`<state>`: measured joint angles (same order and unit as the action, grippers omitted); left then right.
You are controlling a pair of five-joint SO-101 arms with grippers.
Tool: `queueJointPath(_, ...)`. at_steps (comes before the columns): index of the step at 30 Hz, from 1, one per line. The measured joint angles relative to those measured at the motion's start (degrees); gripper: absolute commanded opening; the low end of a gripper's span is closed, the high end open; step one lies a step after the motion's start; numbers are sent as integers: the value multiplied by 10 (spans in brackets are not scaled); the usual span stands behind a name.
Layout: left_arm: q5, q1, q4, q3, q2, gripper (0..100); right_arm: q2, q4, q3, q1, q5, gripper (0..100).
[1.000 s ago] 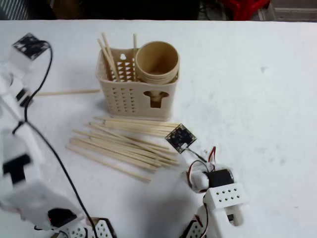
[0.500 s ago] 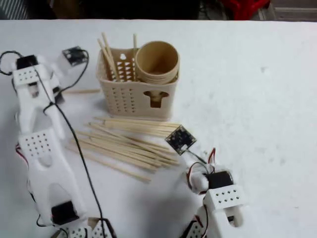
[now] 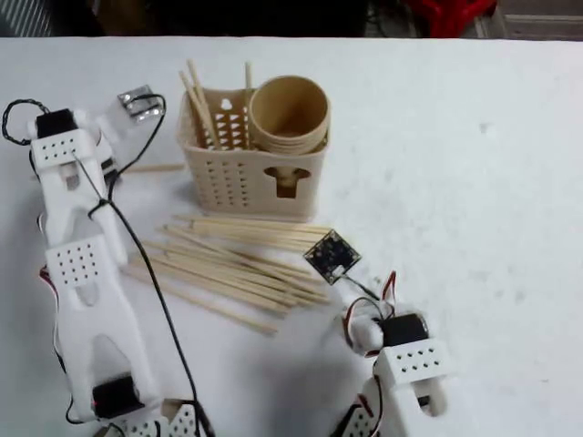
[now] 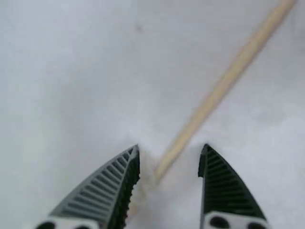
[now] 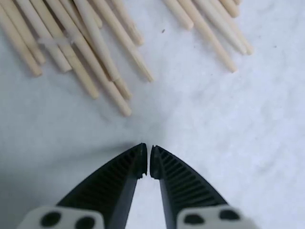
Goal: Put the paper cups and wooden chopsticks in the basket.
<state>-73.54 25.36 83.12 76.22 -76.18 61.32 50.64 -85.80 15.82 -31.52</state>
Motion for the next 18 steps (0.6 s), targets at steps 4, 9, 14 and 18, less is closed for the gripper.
queueJointPath(4, -26, -5, 44, 9, -14, 76, 0, 0, 0, 0, 0, 26)
queueJointPath(9, -33, -11, 77, 11, -22, 72, 0, 0, 0, 0, 0, 26)
queueJointPath(14, -34, -11, 112, 25, -22, 20, 0, 0, 0, 0, 0, 26)
queueJointPath(18, -18, -11, 155, 69, -24, 21, 0, 0, 0, 0, 0, 26)
